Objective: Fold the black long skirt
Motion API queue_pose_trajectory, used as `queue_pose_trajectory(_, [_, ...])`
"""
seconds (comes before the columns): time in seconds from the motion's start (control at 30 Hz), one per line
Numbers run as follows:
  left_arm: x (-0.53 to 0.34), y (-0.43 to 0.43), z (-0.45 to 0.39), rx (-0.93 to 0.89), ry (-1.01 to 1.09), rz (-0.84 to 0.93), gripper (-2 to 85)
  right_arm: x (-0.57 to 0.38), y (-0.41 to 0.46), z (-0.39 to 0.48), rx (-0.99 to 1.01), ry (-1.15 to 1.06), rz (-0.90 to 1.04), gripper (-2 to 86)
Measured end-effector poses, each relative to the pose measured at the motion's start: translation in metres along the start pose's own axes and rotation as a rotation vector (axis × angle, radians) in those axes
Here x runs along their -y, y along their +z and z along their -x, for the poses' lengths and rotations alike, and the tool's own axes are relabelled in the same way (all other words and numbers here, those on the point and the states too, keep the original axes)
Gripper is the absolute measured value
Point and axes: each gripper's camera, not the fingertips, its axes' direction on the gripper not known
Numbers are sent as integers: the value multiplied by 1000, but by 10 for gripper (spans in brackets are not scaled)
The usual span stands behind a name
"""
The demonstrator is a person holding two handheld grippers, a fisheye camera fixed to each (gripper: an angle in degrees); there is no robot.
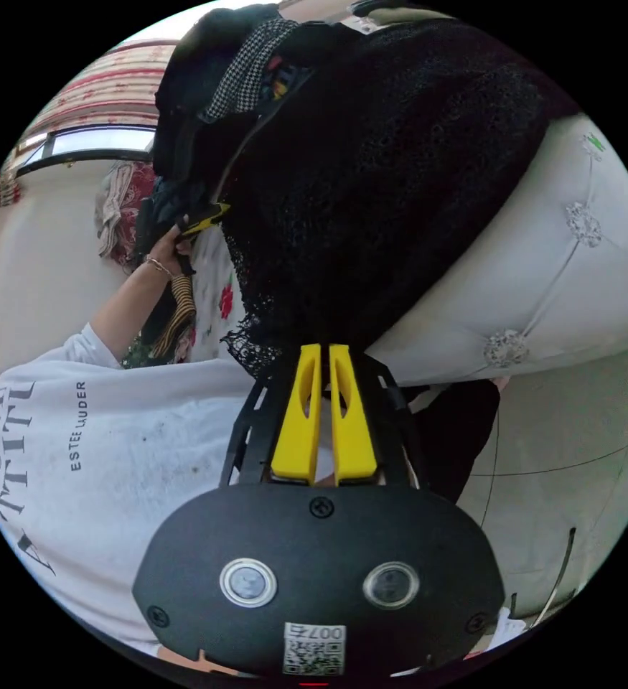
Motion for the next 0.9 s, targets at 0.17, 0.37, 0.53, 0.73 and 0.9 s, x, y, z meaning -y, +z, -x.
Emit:
queue_pose_trajectory(0.17, [11,11,-27,46,246,46,-4,-40,-44,2,121,30,-190,0])
queue_pose_trajectory(0.37, [-46,-72,9,-440,281,-182,-9,-140,-132,5,76,64,-455,-3])
queue_pose_trajectory(0.53, [-99,-111,20,-600,339,-205,-9,-224,-161,-7,161,131,-534,-3])
queue_pose_trajectory(0.73, [-53,-100,15,-683,261,-151,-9,-247,-168,-54,454,261,-634,-3])
queue_pose_trajectory(0.9, [59,-182,-57,-762,357,-286,-9,-189,-284,-21,398,81,-846,-3])
